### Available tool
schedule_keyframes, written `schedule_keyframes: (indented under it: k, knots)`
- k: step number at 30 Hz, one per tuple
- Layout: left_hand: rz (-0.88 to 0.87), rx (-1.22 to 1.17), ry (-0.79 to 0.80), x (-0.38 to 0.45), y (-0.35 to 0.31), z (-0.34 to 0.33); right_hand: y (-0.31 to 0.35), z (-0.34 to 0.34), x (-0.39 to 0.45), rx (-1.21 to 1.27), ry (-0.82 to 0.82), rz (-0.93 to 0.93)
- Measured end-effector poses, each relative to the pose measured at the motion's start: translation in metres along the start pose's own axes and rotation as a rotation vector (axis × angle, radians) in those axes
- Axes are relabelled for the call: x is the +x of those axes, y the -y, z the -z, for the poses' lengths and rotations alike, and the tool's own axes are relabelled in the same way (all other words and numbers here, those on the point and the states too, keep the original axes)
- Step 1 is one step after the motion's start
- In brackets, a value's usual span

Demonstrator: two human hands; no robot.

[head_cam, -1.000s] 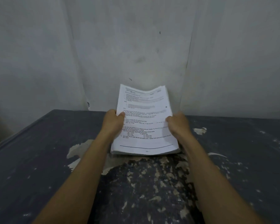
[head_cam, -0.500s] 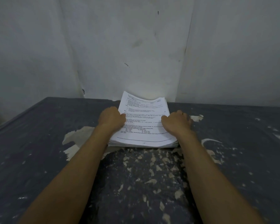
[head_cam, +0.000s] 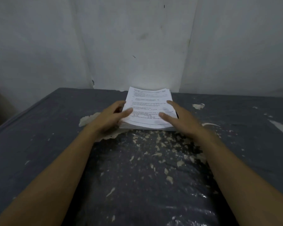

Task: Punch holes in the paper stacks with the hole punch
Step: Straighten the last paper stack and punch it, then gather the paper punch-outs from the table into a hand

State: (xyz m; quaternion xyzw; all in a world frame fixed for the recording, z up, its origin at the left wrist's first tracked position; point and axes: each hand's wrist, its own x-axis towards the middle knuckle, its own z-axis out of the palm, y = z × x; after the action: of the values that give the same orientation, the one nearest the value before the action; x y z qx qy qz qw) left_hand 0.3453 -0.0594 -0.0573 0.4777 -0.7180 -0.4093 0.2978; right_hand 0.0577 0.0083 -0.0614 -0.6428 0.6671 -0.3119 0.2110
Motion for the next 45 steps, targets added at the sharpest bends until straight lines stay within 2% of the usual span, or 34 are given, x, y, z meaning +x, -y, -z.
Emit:
schedule_keyframes:
  k: [3,6,13,19,23,26,30,35,38,41,45]
  knots:
    - [-0.125,0.228,-0.022,-0.027,0.011,-0.006,-0.005,-0.003,-0.021,-0.184,0.055,0.058]
    - [-0.255,0.362,-0.012,-0.034,0.016,-0.011,-0.010,-0.007,-0.032,-0.324,0.033,0.108]
    - [-0.200,0.516,-0.060,-0.025,0.010,-0.017,-0.010,-0.015,-0.023,-0.406,0.046,0.055]
    - [-0.210,0.427,-0.063,-0.024,0.012,-0.014,-0.005,-0.013,-0.026,-0.280,-0.014,0.032]
    - [-0.204,0.534,-0.074,-0.022,0.011,-0.012,-0.003,-0.017,-0.029,-0.347,-0.118,0.084]
    - [-0.206,0.540,-0.080,-0.019,0.009,-0.011,-0.001,-0.016,-0.029,-0.359,-0.119,0.079]
    - [-0.186,0.469,-0.081,-0.021,0.009,-0.013,0.003,-0.015,-0.032,-0.161,-0.148,0.098]
    - [-0.122,0.515,-0.046,-0.020,0.003,-0.011,0.012,-0.015,-0.037,-0.149,-0.120,0.083]
    - [-0.155,0.552,-0.124,-0.024,-0.016,-0.016,0.011,-0.006,-0.044,-0.051,-0.163,0.074]
    - [-0.198,0.498,-0.248,-0.027,-0.039,-0.032,0.006,0.005,-0.051,-0.092,-0.230,-0.022]
    - [-0.352,0.459,-0.313,-0.024,-0.081,-0.066,-0.006,0.035,-0.069,-0.106,-0.328,-0.066]
